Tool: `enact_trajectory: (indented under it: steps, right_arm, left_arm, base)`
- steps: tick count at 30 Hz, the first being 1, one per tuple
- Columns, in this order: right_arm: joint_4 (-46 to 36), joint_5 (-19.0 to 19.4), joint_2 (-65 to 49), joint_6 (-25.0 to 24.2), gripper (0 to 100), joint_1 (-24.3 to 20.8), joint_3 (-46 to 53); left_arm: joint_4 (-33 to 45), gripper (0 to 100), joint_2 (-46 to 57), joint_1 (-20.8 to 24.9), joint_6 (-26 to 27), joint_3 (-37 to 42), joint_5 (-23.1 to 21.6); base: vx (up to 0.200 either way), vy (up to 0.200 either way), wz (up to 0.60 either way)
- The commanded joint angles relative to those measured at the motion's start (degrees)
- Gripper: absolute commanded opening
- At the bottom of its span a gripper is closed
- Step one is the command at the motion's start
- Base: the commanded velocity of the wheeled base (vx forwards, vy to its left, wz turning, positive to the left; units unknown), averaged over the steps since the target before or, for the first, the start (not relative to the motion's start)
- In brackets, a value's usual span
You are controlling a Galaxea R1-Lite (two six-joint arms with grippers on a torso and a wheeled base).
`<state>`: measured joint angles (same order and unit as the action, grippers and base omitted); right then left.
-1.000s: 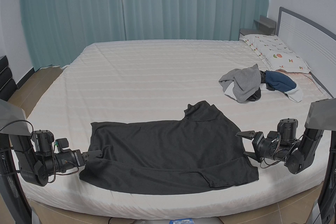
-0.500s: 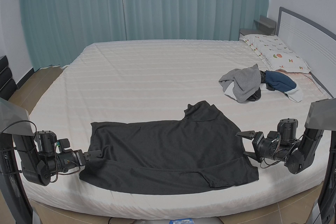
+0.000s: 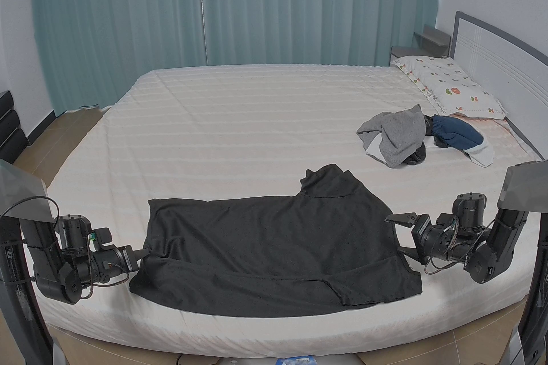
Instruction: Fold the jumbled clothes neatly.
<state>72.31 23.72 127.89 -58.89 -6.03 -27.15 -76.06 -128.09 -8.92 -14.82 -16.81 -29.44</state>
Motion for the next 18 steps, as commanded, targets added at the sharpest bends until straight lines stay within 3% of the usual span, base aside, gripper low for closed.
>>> enact_trajectory:
  steps: [1, 8, 12, 15, 18]
  right_arm:
    - [0.0, -0.3, -0.4, 0.1, 100, 0.1, 0.1]
    - [-0.3, -2.3, -1.0, 3.1, 100, 0.2, 0.3]
    - [-0.8, -4.6, -1.6, 8.1, 100, 0.2, 0.4]
    - [-0.8, -4.6, -1.3, 9.1, 100, -0.1, 0.4]
    - [-0.8, -4.6, -0.5, 14.7, 100, -0.8, 0.4]
  left_arm:
    - [-0.1, 0, 1.7, -0.2, 0.1, 1.2, 0.1]
    - [-0.1, 0, 4.3, -0.2, 0.1, 3.2, 1.7]
    - [-0.2, 0, 6.1, -0.2, -0.4, 5.0, 5.8]
    - [-0.2, 0, 6.6, -0.2, -0.5, 5.4, 6.2]
    - [-0.2, 0, 8.6, -0.1, -2.5, 7.4, 7.0]
  base:
    - [0.0, 0.0, 0.0]
    - [0.0, 0.0, 0.0]
    - [0.0, 0.0, 0.0]
    - [0.0, 0.0, 0.0]
    - [0.0, 0.0, 0.0]
